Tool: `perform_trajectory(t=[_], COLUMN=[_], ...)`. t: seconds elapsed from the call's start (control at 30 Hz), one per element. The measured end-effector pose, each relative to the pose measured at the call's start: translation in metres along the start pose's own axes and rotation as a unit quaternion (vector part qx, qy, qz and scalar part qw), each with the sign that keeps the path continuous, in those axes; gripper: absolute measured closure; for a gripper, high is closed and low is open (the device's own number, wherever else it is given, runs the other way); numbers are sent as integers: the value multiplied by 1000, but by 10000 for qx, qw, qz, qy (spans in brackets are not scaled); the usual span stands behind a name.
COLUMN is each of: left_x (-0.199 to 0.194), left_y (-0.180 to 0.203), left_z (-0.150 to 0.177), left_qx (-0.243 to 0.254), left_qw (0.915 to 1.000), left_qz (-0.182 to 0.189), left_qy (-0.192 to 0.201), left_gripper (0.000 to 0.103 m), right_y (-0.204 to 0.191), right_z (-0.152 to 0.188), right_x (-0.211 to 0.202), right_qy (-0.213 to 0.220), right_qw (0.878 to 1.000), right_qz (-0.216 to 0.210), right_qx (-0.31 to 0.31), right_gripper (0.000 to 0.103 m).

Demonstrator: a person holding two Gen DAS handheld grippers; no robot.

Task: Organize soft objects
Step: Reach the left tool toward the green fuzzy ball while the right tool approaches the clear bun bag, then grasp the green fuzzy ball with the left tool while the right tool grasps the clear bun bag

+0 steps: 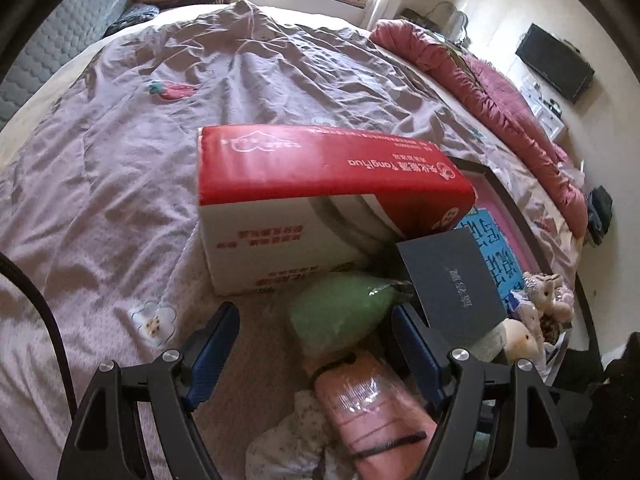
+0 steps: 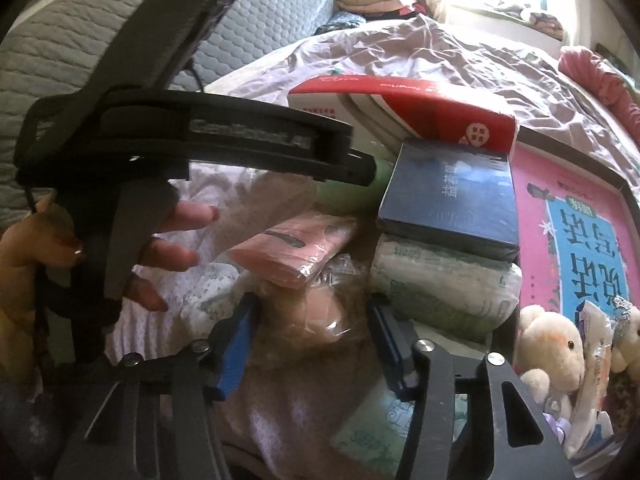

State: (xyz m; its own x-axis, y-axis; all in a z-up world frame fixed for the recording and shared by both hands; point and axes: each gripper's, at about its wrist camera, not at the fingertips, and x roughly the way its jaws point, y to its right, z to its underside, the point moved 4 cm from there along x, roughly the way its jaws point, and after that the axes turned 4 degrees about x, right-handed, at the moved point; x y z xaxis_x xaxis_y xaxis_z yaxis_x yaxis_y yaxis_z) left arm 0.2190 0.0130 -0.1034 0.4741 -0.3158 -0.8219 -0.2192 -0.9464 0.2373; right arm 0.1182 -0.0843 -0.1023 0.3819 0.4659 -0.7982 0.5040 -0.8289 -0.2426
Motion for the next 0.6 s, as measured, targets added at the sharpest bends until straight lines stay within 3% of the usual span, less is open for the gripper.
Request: perform_trajectory(t=[0.33,0.6], left_x=[13,21], left_y=[1,4], left_z=[-2,-3], left_qx=[35,116], left_qw=[9999,9997], left_qz=[134,182], left_qy=[-32,-97], left_gripper=[25,37], right_y=[2,0], right_z=[8,15], right_x=[-20,-17], right_qy=[33,-92], right_qw=[9999,9999], right_qz=[-84,-2], right_qx=[-52,-125], right_gripper=[53,53])
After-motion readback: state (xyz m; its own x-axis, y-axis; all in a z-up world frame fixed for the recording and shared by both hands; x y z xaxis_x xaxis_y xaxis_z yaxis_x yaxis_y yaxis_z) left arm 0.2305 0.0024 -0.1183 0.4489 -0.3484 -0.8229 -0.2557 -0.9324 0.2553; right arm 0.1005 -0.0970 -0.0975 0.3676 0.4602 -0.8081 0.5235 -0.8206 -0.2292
